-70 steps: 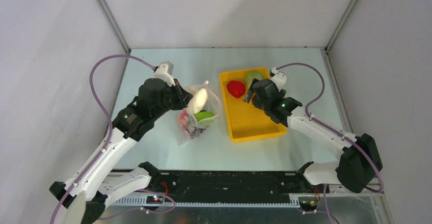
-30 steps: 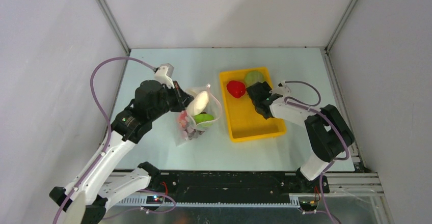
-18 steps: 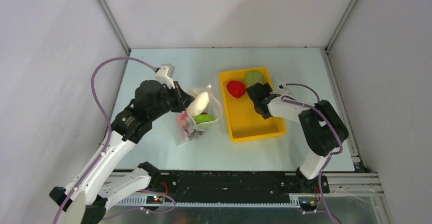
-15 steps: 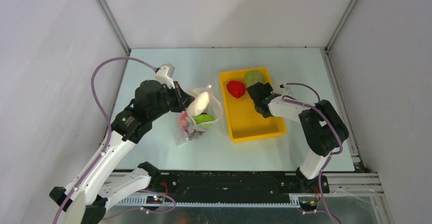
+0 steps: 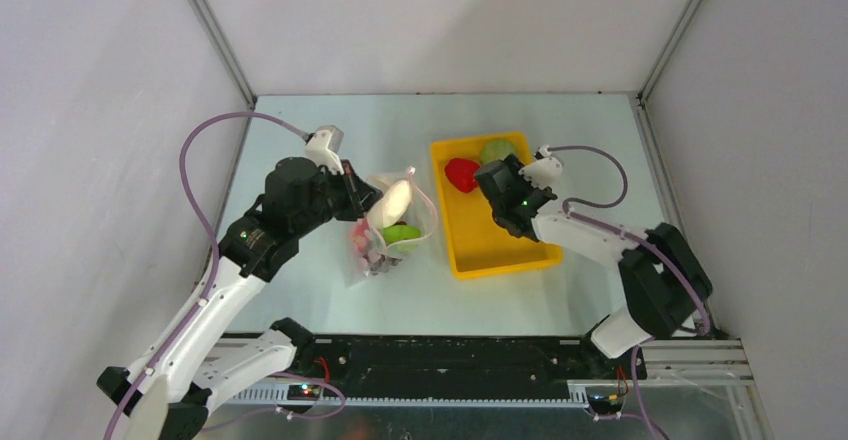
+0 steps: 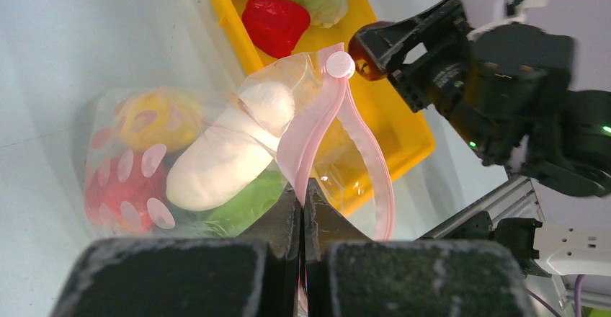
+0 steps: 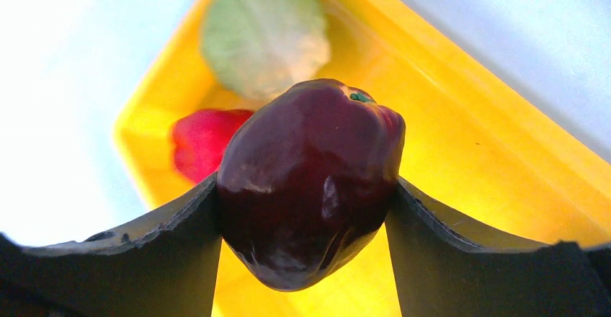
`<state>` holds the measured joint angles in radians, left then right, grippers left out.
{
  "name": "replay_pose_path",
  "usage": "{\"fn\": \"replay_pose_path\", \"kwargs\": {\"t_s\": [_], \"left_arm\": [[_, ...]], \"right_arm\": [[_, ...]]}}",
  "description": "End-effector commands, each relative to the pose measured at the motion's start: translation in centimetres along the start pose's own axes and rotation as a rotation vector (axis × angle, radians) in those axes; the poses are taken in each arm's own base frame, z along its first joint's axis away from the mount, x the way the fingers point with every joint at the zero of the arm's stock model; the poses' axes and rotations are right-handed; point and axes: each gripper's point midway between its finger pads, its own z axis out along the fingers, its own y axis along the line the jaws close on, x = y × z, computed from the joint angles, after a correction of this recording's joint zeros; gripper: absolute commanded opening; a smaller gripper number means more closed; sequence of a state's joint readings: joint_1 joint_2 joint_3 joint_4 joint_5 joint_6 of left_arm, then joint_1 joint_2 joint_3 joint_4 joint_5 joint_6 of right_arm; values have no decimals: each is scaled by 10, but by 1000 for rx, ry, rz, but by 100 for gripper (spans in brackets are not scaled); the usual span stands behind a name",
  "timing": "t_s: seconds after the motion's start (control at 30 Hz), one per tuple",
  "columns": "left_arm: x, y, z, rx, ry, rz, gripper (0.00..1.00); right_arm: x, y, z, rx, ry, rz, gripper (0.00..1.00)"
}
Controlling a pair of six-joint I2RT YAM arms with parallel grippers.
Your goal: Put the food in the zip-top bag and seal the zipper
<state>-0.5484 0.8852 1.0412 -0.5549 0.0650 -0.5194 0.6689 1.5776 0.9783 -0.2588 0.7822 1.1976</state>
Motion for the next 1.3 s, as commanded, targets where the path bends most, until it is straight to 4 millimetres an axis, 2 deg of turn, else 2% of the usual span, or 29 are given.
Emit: {"fn": "replay_pose_path", "kwargs": {"t_s": [0.0,0.03,0.07,0.1,0.13,0.17,0.2,0.23,0.27,0.3,0.33,0.37,0.5,0.73,0.8,1.0,1.2,1.23,1.27], "left_arm": [[-16,-15,-2,72,-64,4,0],[-16,-15,-2,73,-63,3,0],[-16,-15,-2,74,-63,3,0],[-16,-15,-2,75,-64,4,0],[-16,-15,-2,74,-64,4,0],[-15,-15,-2,74,-64,5,0],[-15,-15,-2,74,-63,4,0],[-15,-15,-2,74,-63,4,0],[-15,-14,-1,72,-63,5,0],[-15,-14,-1,71,-63,4,0],[-15,-14,-1,71,-63,5,0],[-15,-14,-1,71,-62,5,0],[-15,-14,0,69,-61,3,0],[-16,-14,-1,67,-65,4,0],[-16,-14,-1,69,-65,4,0],[-15,-14,-1,71,-64,5,0],[-16,-15,-2,74,-68,4,0],[-16,-14,-2,73,-69,5,0],[-16,-14,-2,73,-70,5,0]], "right_arm": [[-41,42,-52,-189,-120,-164,46],[-47,61,-70,-279,-127,-161,45],[-42,70,-80,-354,-98,-249,44],[-49,89,-101,-462,-108,-226,43],[-42,100,-115,-565,-76,-303,43],[-47,111,-132,-655,-81,-291,42],[-37,121,-149,-772,-36,-347,42],[-40,128,-167,-861,-29,-346,41],[-33,134,-184,-964,7,-384,41],[-35,139,-203,-1049,6,-380,41],[-26,141,-218,-1140,34,-424,40],[-29,144,-233,-1201,29,-423,40],[-7,142,-275,-1415,80,-533,42],[28,139,-305,-1604,144,-657,45],[32,139,-301,-1586,134,-669,46],[42,145,-273,-1442,130,-683,51],[63,144,-267,-1388,125,-803,68],[66,143,-271,-1393,116,-821,78],[63,144,-268,-1369,79,-839,82]]}}
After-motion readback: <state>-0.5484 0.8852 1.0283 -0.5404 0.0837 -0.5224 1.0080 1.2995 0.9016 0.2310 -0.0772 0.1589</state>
